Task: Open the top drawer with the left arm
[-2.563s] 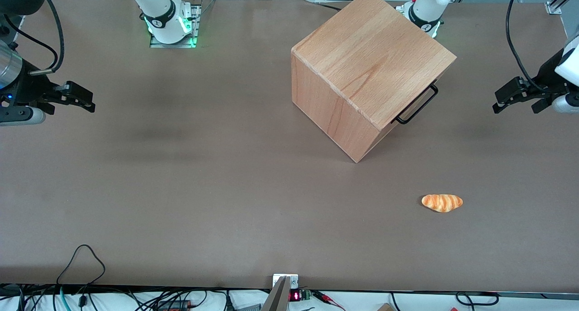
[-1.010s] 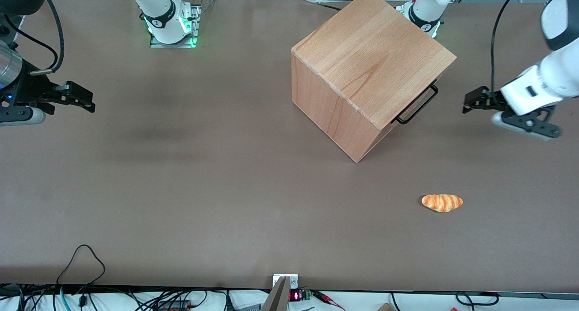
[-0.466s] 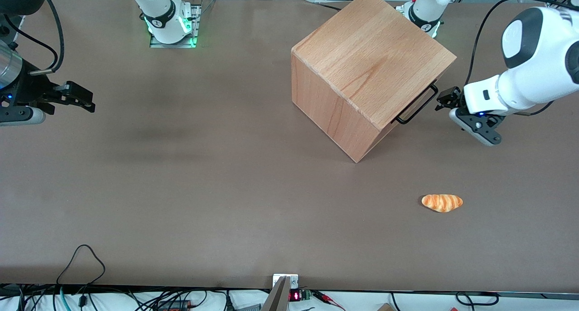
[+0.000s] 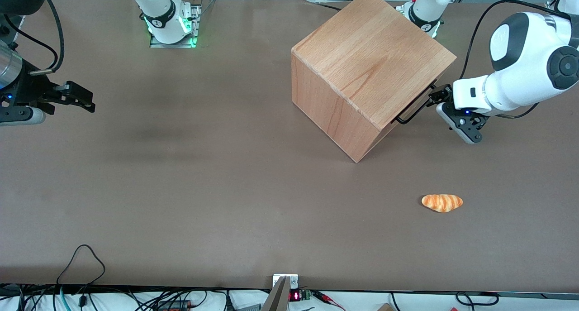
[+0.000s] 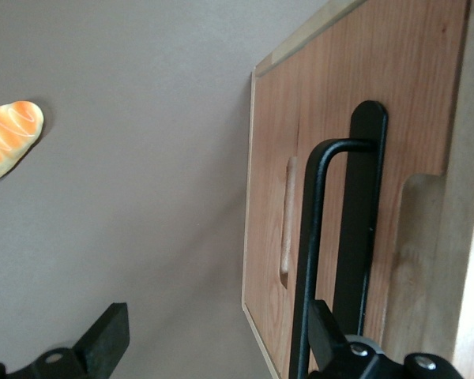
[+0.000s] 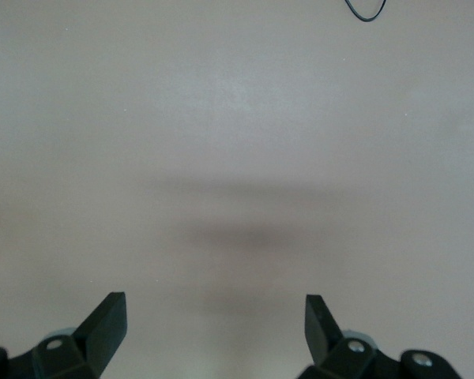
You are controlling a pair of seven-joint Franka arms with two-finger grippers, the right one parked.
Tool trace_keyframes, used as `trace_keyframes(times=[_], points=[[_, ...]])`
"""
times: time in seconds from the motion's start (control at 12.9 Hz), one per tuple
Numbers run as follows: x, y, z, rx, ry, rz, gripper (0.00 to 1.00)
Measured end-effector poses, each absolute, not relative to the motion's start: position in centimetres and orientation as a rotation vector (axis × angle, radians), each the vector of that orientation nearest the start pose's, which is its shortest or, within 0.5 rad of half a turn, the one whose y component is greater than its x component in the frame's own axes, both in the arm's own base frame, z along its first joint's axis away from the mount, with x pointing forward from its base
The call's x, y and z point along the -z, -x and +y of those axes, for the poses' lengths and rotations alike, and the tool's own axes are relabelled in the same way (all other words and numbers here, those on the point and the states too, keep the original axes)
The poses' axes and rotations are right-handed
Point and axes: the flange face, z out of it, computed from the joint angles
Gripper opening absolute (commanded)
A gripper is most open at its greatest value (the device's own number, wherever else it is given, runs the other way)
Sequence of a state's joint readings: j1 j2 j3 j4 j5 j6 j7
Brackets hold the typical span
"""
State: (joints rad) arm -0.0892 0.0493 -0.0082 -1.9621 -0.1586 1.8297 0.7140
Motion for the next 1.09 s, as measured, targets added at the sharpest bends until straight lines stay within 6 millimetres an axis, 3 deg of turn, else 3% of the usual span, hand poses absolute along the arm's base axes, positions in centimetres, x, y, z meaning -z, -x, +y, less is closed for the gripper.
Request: trace_keyframes(times=[0.47,1.09], points=[[-42.0,-53.5,-7.9,-0.252,3.144,1.25,1.0],[-42.0,-53.6,-7.9,-0.243,3.146,1.267,1.0]])
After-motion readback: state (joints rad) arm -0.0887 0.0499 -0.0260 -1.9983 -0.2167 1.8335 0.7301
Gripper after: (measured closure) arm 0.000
